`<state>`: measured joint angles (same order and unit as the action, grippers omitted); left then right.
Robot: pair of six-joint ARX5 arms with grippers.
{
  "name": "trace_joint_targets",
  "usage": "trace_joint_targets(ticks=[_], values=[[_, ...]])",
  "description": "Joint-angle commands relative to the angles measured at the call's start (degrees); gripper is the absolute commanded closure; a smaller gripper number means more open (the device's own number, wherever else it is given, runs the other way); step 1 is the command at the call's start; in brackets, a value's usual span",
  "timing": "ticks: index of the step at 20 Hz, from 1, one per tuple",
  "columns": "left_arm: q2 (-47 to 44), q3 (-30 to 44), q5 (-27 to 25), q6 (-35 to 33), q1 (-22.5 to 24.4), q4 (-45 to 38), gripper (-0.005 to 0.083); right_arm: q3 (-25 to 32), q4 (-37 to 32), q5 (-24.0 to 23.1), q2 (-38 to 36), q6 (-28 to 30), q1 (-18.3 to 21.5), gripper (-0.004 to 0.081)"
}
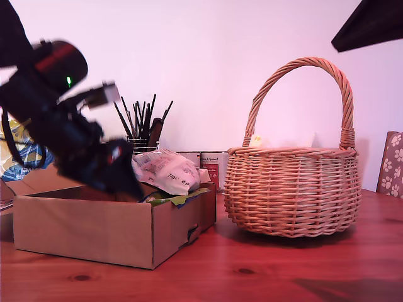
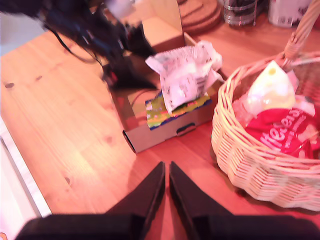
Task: Move the bags of Easter eggs from the cardboard box on the left into the woven basket on the right side.
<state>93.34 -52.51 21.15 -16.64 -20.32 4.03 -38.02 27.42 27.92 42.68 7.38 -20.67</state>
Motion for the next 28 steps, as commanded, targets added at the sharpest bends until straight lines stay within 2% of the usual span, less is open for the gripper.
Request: trace_joint_targets(ticks=[1,6,10,12,21,27,28], values=[[-3.78,-0.02,1.77,1.22,0.04,0.17,-0.0012,1.2,-0.52,0.04,0.37,-0.02,0.22,0.0775],[-7.52,-0.02,7.13,3.72,-0.72,3.13,-0.0012,1.2,-1.01,0.04,1.09,0.0,0.22,0.0775],[-6.78,-0.02,6.21,8.63,-2.62,0.48,-0.0012,1.2,-1.03,0.04,1.27,-0.02,0.22,0.0775],[-6.08,-0.02,3.23,10.49,-2.73,-2.86,-0.0012,1.2,-1.09,0.04,1.42,-0.02,0.2,0.0775],[5.9,-0.13,2.05,13.4,-3.8,-14.67,-0.0012,1.2,-1.4,0.07,1.42,-0.02,0.2,0.0775],[10.82,-0.17,2.47,16.31,-4.04,-15.91,0.0,1.2,-1.4,0.07,1.42,-0.04,0.2,0.0775],[10.93,-0.17,2.45,16.31,-4.2,-15.96,0.0044,1.2,-1.4,0.07,1.42,-0.04,0.2,0.0775]])
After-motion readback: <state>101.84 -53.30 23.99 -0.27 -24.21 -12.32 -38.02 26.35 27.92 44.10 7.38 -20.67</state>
